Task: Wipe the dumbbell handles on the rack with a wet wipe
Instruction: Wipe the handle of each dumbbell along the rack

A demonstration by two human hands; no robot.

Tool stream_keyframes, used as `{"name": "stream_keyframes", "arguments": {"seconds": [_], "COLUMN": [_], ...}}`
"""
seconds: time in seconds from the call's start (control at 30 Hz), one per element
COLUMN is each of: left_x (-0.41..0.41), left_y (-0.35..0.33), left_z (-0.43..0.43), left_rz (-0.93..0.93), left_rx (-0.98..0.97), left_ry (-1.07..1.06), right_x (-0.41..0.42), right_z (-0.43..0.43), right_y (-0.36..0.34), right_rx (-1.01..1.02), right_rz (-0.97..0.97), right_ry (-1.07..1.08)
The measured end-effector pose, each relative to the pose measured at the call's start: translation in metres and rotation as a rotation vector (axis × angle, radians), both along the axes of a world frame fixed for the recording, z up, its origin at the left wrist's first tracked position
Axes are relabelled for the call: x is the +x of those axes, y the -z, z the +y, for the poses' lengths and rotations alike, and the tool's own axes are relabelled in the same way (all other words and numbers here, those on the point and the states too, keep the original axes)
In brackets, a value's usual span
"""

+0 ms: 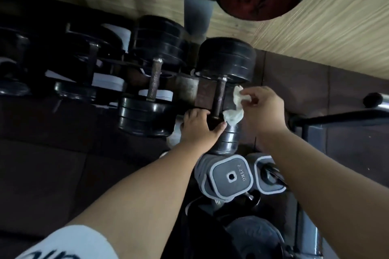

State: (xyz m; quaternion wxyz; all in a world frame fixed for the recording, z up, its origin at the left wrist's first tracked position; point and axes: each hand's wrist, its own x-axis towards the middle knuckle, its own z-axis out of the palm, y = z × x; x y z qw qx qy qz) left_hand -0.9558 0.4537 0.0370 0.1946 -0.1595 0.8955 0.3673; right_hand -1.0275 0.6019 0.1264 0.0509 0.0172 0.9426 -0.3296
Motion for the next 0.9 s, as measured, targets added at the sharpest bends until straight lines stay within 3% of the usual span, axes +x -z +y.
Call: {"name": "stream_keyframes", "arguments": {"seconds": [0.13,0.27,0.37,0.47,0.6,0.77,0.9], "left_x": [0.013,0.015,0.017,0.019,0.020,0.022,0.022], "left_y": [0.022,0.038,0.042,0.044,0.047,0.048,0.047], "left_z": [0.018,0.018,0.018,0.019,0.018,0.019,0.019], "left_rz": [0.277,0.411,0.419,0.414,0.434,0.443,0.457], "left_rx": [-0.099,-0.097,-0.101,-0.111,-0.133,-0.136,-0.144], "left_ry": [-0.183,-0.215,-0.213,-0.209,-0.185,-0.173,-0.160], "right_x": [-0.012,-0.023,-0.034,-0.042,-0.050,-0.061,-0.054], "right_z": [0.009,0.005,-0.002,-0.005,-0.003,-0.001,0.006], "right_y": [0.040,0.079,0.101,0.118,0.129,0.127,0.131], "right_rx": [-0.043,-0.131,-0.154,-0.132,-0.002,0.105,0.208], "right_rz": [0.147,0.246,0.302,0.223,0.111,0.200,0.182], "right_ry": [-0.088,-0.178,-0.223,-0.264,-0.500,-0.576,-0.828]}}
